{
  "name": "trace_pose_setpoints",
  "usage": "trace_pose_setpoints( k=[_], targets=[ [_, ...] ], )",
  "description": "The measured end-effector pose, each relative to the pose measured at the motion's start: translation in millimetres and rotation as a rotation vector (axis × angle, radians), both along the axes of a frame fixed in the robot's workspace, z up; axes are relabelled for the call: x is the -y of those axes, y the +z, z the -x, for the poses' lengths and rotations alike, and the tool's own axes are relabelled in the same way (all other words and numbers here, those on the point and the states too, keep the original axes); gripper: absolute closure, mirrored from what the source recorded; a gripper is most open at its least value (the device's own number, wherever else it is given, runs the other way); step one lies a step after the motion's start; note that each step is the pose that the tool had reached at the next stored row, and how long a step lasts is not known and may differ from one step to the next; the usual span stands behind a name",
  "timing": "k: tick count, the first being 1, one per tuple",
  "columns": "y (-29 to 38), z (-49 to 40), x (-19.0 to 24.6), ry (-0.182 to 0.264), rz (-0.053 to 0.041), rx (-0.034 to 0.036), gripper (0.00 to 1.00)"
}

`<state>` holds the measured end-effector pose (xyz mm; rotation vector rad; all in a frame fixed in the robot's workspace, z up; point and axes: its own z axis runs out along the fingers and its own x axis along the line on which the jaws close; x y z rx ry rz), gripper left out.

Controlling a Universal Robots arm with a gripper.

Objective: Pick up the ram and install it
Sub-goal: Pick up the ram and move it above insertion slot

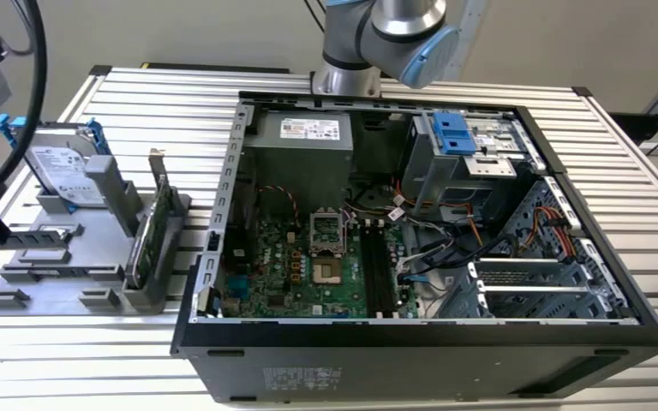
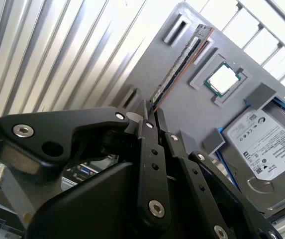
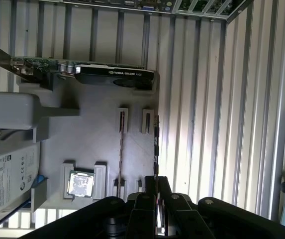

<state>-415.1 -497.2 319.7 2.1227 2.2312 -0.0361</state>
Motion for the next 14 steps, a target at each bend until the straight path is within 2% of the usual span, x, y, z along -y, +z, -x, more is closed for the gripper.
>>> trace_pose_setpoints(
  k=[14],
  targets=[
    [7.7,0.0,0.0,0.000,-0.0001,0.0001,1.00]
  ],
)
